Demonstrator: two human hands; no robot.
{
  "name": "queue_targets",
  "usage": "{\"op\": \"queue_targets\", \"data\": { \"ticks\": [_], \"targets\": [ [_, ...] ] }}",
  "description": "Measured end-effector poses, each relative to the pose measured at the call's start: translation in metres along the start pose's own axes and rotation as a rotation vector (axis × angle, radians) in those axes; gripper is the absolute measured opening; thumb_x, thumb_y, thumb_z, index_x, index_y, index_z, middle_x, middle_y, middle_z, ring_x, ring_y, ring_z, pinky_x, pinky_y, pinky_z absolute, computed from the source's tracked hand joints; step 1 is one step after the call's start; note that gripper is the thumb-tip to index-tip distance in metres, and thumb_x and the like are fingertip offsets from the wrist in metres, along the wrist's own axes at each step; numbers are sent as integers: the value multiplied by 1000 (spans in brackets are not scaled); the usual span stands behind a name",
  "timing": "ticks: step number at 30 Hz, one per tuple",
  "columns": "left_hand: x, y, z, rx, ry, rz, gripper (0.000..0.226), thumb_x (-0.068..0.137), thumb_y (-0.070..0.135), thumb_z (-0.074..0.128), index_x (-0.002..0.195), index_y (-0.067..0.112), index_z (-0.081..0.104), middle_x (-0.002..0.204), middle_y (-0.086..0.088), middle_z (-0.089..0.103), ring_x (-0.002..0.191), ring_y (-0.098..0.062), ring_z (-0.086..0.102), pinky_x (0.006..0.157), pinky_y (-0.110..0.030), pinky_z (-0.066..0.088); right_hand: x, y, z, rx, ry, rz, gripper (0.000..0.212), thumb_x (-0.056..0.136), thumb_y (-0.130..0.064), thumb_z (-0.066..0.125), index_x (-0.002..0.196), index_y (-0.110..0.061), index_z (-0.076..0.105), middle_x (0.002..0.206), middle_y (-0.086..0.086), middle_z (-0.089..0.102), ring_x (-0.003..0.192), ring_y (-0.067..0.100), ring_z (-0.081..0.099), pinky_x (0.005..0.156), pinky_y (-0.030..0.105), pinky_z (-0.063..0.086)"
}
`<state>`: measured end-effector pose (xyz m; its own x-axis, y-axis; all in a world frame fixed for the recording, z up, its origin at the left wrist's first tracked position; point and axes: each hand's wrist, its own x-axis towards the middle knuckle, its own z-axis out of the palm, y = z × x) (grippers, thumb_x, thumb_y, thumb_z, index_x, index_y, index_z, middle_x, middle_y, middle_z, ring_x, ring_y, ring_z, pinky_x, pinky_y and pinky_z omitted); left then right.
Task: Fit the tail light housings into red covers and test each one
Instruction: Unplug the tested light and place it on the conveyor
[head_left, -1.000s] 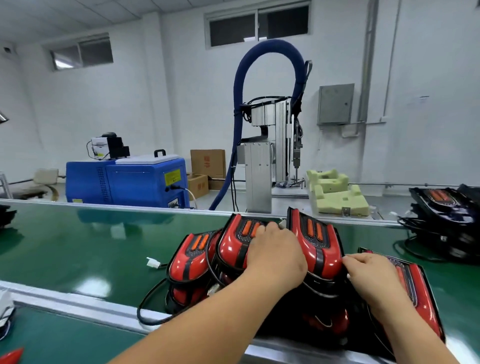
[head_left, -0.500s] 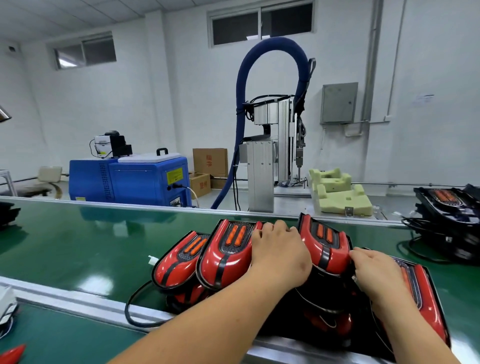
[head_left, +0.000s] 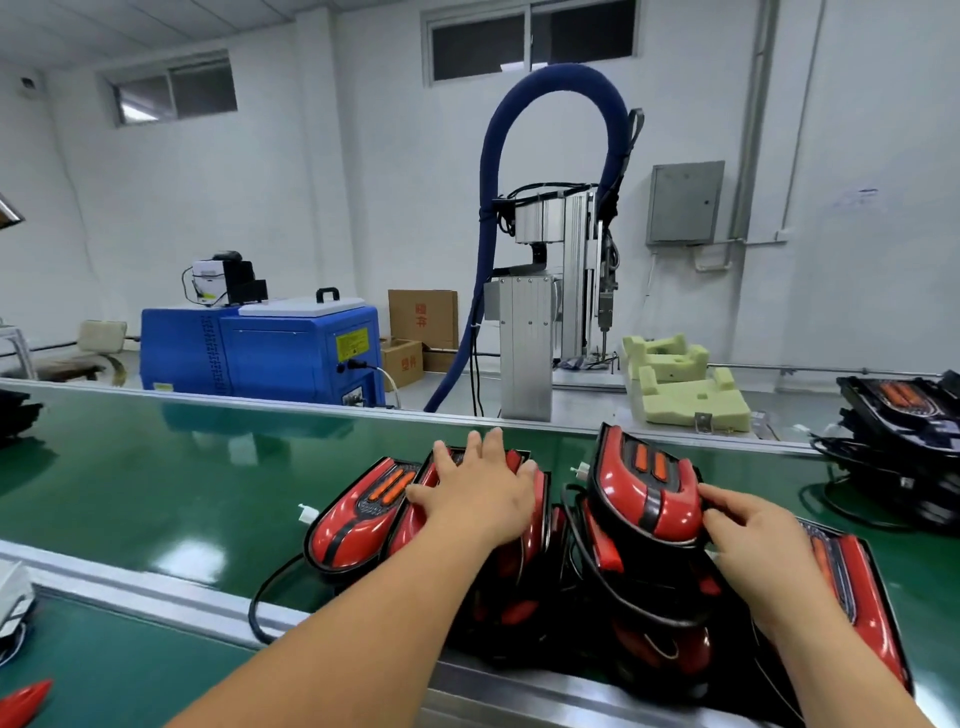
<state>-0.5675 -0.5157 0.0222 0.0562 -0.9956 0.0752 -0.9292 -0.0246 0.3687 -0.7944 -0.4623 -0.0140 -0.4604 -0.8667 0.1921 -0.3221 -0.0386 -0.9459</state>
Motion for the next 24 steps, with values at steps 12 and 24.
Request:
{"op": "queue_targets", "data": {
  "ticks": [12,24],
  "targets": [
    [33,10,-19,-47,55,-36,38,98,23,37,132,15,52,137,-10,43,126,-32,41,110,-51,31,2,-20,27,-214,-104,-160,46,90,-4,44,124,-24,67,109,-2,71,60,0,52,52,16,38],
    [-24,-45,-42,386,-400,422,149,61,47,88,142,38,-37,155,17,-34,141,-21,-35,119,-60,12,-5,-27,26,-285,-133,-207,43,95,-5,43,130,-20,63,131,1,63,112,19,59,91,27,47]
  ]
}}
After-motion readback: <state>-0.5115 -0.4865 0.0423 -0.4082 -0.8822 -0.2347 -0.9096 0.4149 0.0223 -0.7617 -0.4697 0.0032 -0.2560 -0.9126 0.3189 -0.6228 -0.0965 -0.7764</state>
